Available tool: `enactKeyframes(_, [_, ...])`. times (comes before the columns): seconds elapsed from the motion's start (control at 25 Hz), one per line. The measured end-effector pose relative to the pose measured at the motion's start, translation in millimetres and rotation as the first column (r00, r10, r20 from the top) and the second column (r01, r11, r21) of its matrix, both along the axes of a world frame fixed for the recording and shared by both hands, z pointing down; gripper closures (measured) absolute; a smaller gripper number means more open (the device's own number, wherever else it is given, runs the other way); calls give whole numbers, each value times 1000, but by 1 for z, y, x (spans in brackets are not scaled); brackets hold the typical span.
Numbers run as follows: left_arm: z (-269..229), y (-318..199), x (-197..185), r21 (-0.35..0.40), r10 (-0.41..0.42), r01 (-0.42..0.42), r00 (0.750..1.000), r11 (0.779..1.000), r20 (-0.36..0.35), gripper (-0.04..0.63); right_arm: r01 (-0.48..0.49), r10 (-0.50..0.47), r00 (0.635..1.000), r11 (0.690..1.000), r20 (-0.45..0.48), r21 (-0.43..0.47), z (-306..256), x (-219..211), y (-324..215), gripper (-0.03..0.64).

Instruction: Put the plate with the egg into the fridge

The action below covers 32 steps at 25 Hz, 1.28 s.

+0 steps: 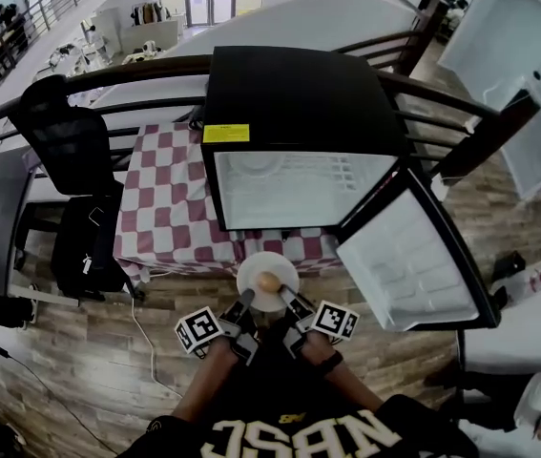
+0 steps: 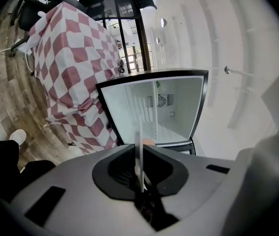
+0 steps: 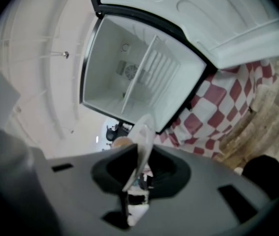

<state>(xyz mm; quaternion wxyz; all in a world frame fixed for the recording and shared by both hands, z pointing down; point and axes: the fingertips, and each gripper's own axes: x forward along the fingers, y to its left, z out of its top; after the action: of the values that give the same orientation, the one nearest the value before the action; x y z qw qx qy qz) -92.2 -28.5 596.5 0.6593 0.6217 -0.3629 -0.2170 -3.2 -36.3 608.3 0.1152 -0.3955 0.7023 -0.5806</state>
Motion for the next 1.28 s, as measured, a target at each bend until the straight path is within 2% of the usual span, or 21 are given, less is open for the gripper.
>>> enactKeyframes(0.28, [36,-31,11,-54,14,-10,998,998,62,557,-25,22,998,998,-57,-56,41,13,-27,545])
enactKeyframes(0.48, [45,-67,18,-25,-6,8,996,1000,94,557,-20,18,999,998,-51,-52,54,19,-63,543])
enactKeyframes(0.72, [62,-104,13,-6,-22,23,985,1000,173,557,36,-35,987,999,-160,4,63,17,-107,543])
enactKeyframes(0.96, [93,-132,8,-58,-40,49,989,997,144,557,111,-102,949,994,-299,14,87,12,-140,535])
enactKeyframes(1.08, [102,-143,8,-60,-46,55,987,997,151,557,162,-127,914,985,-386,59,89,13,-156,531])
enactKeyframes(1.28, [122,-158,4,-106,-78,97,983,990,165,551,217,-134,879,967,-457,133,95,5,-177,529])
